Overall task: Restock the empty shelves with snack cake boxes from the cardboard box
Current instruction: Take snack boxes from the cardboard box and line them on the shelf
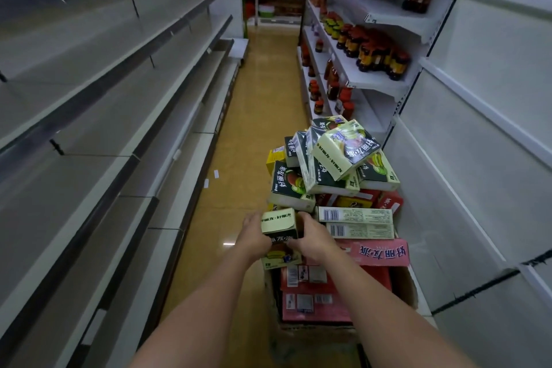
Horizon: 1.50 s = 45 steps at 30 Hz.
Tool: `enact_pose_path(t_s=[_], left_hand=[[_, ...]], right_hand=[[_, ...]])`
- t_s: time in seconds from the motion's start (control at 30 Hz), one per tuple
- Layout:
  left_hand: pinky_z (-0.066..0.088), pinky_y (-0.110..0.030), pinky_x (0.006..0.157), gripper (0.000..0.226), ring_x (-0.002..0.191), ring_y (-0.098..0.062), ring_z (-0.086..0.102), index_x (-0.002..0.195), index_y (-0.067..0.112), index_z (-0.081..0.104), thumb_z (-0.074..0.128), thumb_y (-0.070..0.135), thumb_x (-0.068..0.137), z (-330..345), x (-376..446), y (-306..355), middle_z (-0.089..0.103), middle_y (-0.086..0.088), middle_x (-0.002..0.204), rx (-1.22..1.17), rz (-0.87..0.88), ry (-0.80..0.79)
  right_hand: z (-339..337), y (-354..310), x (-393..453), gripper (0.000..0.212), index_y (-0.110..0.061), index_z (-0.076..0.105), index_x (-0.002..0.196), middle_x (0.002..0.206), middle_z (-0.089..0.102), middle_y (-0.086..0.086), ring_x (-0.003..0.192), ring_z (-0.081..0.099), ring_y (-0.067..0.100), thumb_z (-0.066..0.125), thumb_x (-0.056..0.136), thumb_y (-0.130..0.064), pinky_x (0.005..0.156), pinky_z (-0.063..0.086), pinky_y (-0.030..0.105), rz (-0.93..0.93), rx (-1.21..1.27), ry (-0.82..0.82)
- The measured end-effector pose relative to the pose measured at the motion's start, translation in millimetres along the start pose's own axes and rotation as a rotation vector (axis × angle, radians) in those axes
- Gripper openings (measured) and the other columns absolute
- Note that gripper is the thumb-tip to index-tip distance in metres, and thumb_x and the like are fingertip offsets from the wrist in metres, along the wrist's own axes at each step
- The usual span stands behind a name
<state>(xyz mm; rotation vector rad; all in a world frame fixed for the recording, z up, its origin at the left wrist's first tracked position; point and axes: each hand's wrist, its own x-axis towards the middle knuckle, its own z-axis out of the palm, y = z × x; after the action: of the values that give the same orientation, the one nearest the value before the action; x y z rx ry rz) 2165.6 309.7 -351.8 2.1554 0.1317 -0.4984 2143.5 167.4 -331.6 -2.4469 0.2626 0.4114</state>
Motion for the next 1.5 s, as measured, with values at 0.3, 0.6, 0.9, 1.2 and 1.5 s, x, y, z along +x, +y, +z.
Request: enact_pose_path(t_s=[0.3, 0.6, 0.9, 1.2, 1.5], left_hand=[[0.057, -0.038, 0.079, 0.064, 0.107, -0.025, 0.053, 0.128, 0.019, 0.038, 0.060, -0.010, 0.075, -9, -9, 0, 0.050, -0.009, 0.119, -0.089, -0.009, -0.004], [0.043, -0.024, 0.071, 0.062, 0.106, -0.019, 0.052, 0.134, 0.017, 0.038, 0.062, -0.006, 0.082, -40, -47, -1, 0.054, -0.007, 0.125, -0.438, -0.094, 0.141], [0.051, -0.034, 0.078, 0.054, 0.097, -0.023, 0.061, 0.129, 0.019, 0.038, 0.069, 0.021, 0.084, -70, -103, -20, 0.061, -0.007, 0.111, -0.775, -0.120, 0.432], [0.052, -0.033, 0.066, 0.050, 0.085, -0.026, 0.065, 0.111, 0.016, 0.059, 0.041, 0.059, 0.093, -92, -184, -50, 0.069, -0.011, 0.097, -1.052, -0.186, 0.826], [0.047, -0.038, 0.077, 0.074, 0.095, -0.031, 0.059, 0.101, 0.011, 0.075, 0.036, 0.072, 0.085, -111, -258, -84, 0.069, -0.019, 0.105, -1.205, -0.187, 0.668]], right_hand=[[2, -1, 0, 0.070, -0.023, 0.037, 0.140, 0.137, 0.051, 0.005, 0.127, 0.045, 0.029, 0.069, 0.078, -0.030, 0.103, 0.041, 0.045, -0.057, -0.058, -0.020], [-16, -25, -4, 0.052, -0.014, 0.043, 0.133, 0.130, 0.055, 0.005, 0.111, 0.051, 0.017, 0.066, 0.087, -0.013, 0.089, 0.043, 0.029, -0.103, 0.319, -0.196], [6, -72, -28, 0.034, -0.022, 0.048, 0.123, 0.100, 0.065, 0.003, 0.085, 0.064, 0.016, 0.058, 0.093, -0.035, 0.061, 0.047, 0.025, -0.204, 0.613, -0.490], [60, -128, -74, 0.043, -0.015, 0.058, 0.112, 0.103, 0.070, 0.008, 0.089, 0.066, 0.023, 0.049, 0.092, -0.053, 0.081, 0.054, 0.037, -0.261, 0.654, -0.695], [99, -182, -130, 0.030, -0.014, 0.064, 0.095, 0.087, 0.069, 0.005, 0.066, 0.066, 0.007, 0.039, 0.102, -0.029, 0.053, 0.048, 0.018, -0.400, 0.629, -0.910]])
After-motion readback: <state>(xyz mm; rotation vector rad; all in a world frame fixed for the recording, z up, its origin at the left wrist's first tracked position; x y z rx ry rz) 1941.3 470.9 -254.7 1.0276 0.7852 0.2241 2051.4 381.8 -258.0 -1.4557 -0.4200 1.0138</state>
